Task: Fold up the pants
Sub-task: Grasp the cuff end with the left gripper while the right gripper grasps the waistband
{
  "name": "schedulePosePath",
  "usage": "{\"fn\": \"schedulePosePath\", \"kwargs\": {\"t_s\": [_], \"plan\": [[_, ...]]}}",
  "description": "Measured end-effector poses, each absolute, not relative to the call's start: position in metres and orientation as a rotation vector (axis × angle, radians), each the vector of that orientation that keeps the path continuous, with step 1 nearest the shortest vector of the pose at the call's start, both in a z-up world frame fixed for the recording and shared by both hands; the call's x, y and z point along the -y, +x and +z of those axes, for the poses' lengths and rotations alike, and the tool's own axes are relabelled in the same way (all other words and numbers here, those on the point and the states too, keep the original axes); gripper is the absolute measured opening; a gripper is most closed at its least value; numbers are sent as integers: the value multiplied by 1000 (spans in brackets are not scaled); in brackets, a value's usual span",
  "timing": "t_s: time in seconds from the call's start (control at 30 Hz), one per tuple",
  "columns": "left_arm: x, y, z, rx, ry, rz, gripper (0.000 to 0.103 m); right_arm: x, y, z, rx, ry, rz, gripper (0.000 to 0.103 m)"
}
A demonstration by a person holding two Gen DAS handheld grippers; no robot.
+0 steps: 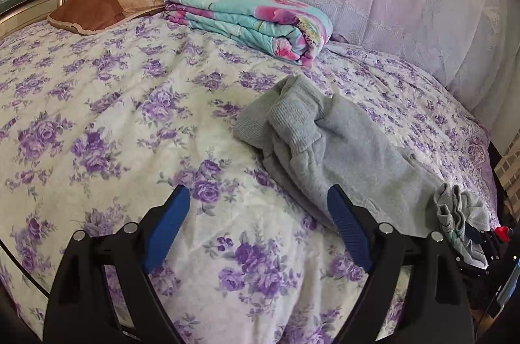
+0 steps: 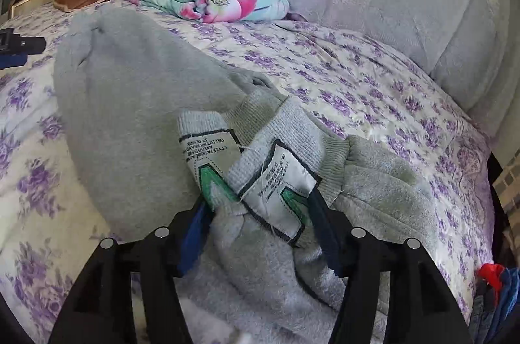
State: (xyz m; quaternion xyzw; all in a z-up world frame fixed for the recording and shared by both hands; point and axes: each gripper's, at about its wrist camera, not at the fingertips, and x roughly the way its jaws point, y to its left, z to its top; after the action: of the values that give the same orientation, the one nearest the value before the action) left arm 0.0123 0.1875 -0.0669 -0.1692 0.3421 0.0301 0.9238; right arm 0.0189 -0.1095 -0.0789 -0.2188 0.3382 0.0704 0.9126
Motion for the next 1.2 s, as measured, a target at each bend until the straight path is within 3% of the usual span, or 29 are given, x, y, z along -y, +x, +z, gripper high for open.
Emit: {"fn": "schedulePosePath", "kwargs": {"t_s": [0.23, 0.3, 0.4, 0.47, 0.5, 0.6, 0.67, 0.73, 0.83, 1.1, 1.17, 1.2], "plan": [[-183, 20, -80, -727, -354, 43, 84, 154, -7, -8, -563, -143, 199, 64], [-180, 20, -81, -732, -344, 44, 84, 164, 9, -7, -569, -119, 124, 53], [-179, 19, -80, -735, -352, 22, 84, 164, 46, -36, -678, -112, 102, 52], [-178, 20, -78, -744, -366, 4, 85, 152, 69, -77, -809, -211, 96, 59], [-177, 23, -77, -752, -373, -3, 86, 153, 68, -82, -760, -201, 110, 60], [-178, 35, -75, -772, -393, -29, 86, 163, 67, -73, -769, -127, 122, 58], [-179, 46, -74, -782, -401, -24, 86, 167, 51, -55, -676, -107, 103, 57], [-182, 58, -73, -790, -418, -30, 86, 167, 41, -44, -630, -112, 99, 61], [-188, 78, -80, -818, -481, -32, 86, 165, 58, -77, -774, -141, 122, 70], [-197, 108, -89, -822, -547, -65, 86, 194, 28, -55, -644, 68, 188, 73], [-196, 110, -89, -810, -545, -73, 82, 205, 13, -44, -587, 101, 185, 77], [-197, 109, -88, -801, -547, -84, 73, 210, 6, -40, -567, 104, 173, 81]]}}
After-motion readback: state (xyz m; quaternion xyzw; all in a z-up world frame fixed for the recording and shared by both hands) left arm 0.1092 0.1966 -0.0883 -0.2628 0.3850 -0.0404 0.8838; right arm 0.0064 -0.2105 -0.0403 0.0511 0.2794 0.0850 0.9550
